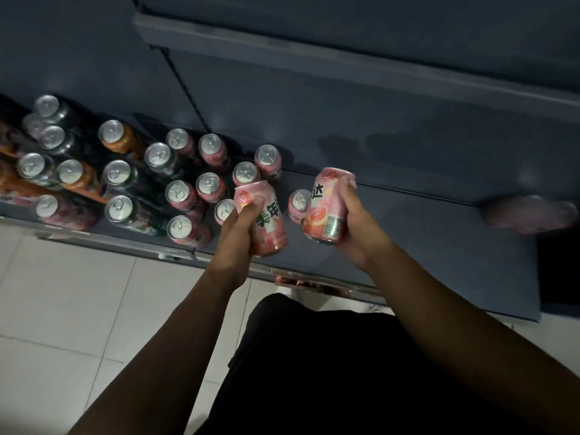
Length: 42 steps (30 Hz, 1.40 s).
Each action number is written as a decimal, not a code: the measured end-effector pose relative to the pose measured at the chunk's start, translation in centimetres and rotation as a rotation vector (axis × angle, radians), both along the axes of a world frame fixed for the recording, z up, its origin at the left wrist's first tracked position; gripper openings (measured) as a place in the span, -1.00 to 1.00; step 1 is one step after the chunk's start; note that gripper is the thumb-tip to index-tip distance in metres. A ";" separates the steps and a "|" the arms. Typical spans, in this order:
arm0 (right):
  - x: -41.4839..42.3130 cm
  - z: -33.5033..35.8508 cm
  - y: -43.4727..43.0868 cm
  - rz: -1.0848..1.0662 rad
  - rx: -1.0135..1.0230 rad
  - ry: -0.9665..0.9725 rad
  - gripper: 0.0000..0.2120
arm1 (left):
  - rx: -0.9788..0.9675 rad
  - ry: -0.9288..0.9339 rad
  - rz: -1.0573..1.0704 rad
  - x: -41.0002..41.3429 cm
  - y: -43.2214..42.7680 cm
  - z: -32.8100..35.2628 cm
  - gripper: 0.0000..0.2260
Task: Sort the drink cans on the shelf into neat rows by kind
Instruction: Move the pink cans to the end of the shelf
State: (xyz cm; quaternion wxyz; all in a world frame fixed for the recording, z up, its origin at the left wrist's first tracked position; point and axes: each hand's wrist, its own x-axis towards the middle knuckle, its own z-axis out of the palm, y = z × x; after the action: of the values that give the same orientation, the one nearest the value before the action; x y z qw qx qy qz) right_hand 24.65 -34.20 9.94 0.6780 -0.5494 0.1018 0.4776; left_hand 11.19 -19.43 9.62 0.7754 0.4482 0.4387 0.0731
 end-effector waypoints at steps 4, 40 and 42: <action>0.6 2.9 -1.1 -0.007 0.040 -0.032 -0.45 | -0.037 -0.079 -0.034 1.3 -0.7 2.5 -0.53; 8.0 5.4 -25.3 -0.411 0.063 -0.198 -0.60 | 0.294 -0.079 -0.493 15.5 -20.8 5.0 -0.58; 9.7 5.2 -28.3 -0.435 0.065 -0.231 -0.64 | 0.308 -0.086 -0.498 17.5 -24.1 4.5 -0.52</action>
State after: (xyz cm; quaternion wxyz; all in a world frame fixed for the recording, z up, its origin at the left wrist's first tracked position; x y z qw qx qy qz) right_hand 34.40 -62.47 15.12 0.7893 -0.5434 0.1240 0.2575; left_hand 28.65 -43.49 14.10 0.7101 0.6511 0.2655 -0.0348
